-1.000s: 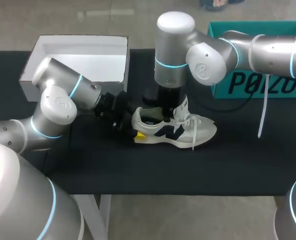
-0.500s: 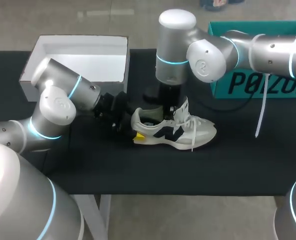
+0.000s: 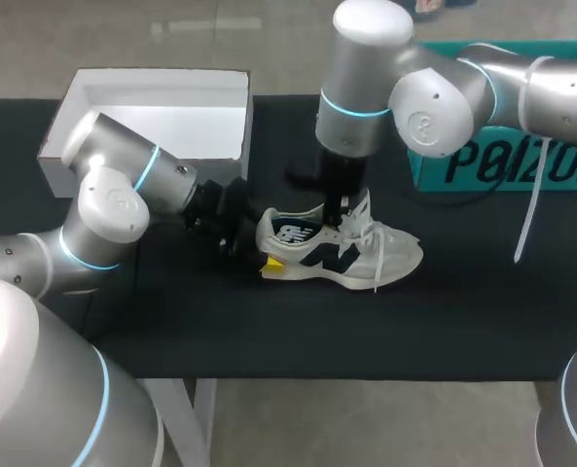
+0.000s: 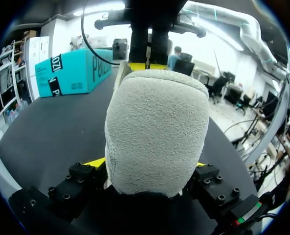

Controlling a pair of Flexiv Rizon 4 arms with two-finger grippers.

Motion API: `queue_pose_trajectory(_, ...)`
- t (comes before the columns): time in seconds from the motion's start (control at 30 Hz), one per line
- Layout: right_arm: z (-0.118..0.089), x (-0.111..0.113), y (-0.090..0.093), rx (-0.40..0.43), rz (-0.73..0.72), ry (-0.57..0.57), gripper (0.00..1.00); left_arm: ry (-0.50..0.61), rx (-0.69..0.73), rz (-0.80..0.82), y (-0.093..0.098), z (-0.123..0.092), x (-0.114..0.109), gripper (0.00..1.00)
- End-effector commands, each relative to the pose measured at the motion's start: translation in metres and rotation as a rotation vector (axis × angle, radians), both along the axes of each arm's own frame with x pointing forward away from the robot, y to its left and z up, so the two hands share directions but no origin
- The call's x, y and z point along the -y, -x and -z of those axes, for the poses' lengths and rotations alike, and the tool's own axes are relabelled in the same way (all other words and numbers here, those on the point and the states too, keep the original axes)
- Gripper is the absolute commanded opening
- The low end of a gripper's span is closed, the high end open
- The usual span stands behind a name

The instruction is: Take the shoe out of the shoebox, open the shoe tongue, remove and reinsert the insole, then place the shoe into the shoebox

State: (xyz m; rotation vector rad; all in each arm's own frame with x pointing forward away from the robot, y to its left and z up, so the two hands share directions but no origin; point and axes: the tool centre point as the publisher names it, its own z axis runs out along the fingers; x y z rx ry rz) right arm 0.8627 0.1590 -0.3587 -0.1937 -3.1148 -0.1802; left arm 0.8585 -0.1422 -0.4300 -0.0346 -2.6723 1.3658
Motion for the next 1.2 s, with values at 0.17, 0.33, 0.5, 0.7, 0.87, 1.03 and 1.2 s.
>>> queue_pose_trajectory(0.17, -0.016, 0.030, 0.002, 0.077, 0.072, -0.049, 0.00, -0.002, 0.000, 0.000, -0.001, 0.002, 0.001, 0.00)
queue_pose_trajectory(0.33, -0.019, 0.029, -0.003, 0.090, 0.065, -0.117, 0.00, -0.002, 0.000, 0.000, -0.001, 0.002, 0.001, 0.00)
queue_pose_trajectory(0.5, -0.025, 0.006, -0.014, 0.117, 0.022, -0.181, 0.00, -0.002, 0.000, 0.000, -0.001, 0.002, 0.001, 0.00)
queue_pose_trajectory(0.7, -0.034, -0.024, -0.027, 0.154, -0.027, -0.279, 0.00, -0.002, 0.000, 0.000, -0.001, 0.002, 0.001, 0.00)
queue_pose_trajectory(0.87, -0.049, -0.033, -0.034, 0.179, 0.011, -0.506, 0.00, -0.002, 0.000, 0.000, -0.001, 0.002, 0.001, 0.00)
queue_pose_trajectory(1.03, -0.075, -0.039, -0.039, 0.210, 0.018, -0.661, 0.00, -0.002, 0.000, 0.000, -0.001, 0.002, 0.001, 0.00)
queue_pose_trajectory(1.2, -0.106, -0.042, -0.047, 0.234, 0.014, -0.756, 0.00, -0.002, 0.000, 0.000, -0.001, 0.002, 0.001, 0.00)
